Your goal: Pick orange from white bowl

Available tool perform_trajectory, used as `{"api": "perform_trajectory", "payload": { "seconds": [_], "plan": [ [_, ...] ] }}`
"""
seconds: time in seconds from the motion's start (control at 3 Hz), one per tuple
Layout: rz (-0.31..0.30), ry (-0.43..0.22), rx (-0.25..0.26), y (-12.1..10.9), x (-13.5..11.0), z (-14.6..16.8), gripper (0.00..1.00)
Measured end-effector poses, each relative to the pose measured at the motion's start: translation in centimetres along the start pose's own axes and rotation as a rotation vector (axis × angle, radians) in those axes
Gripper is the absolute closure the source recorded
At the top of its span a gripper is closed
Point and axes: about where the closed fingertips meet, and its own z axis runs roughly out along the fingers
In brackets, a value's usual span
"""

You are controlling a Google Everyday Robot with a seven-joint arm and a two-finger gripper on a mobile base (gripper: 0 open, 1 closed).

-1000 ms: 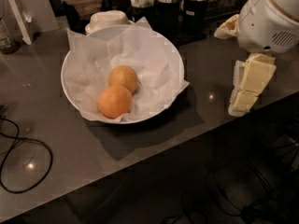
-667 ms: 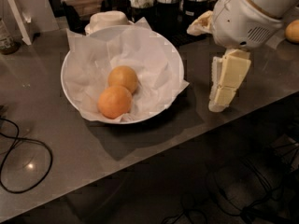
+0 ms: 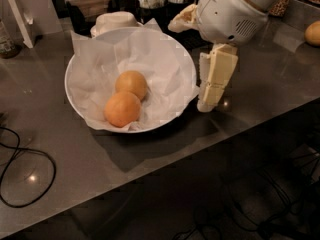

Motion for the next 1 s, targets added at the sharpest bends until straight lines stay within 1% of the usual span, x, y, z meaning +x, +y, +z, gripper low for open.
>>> {"api": "perform_trajectory", "payload": {
  "seconds": [0.33,0.67,1.0],
  "plan": [
    [0.013,-0.047,-0.005,-1.3,-1.6,1.2,0.00],
    [0.035,-0.062,0.014,-2.7,-2.9,3.2,0.00],
    [0.052,-0.060,0.048,-4.3,-3.7,5.5,0.00]
  ]
}}
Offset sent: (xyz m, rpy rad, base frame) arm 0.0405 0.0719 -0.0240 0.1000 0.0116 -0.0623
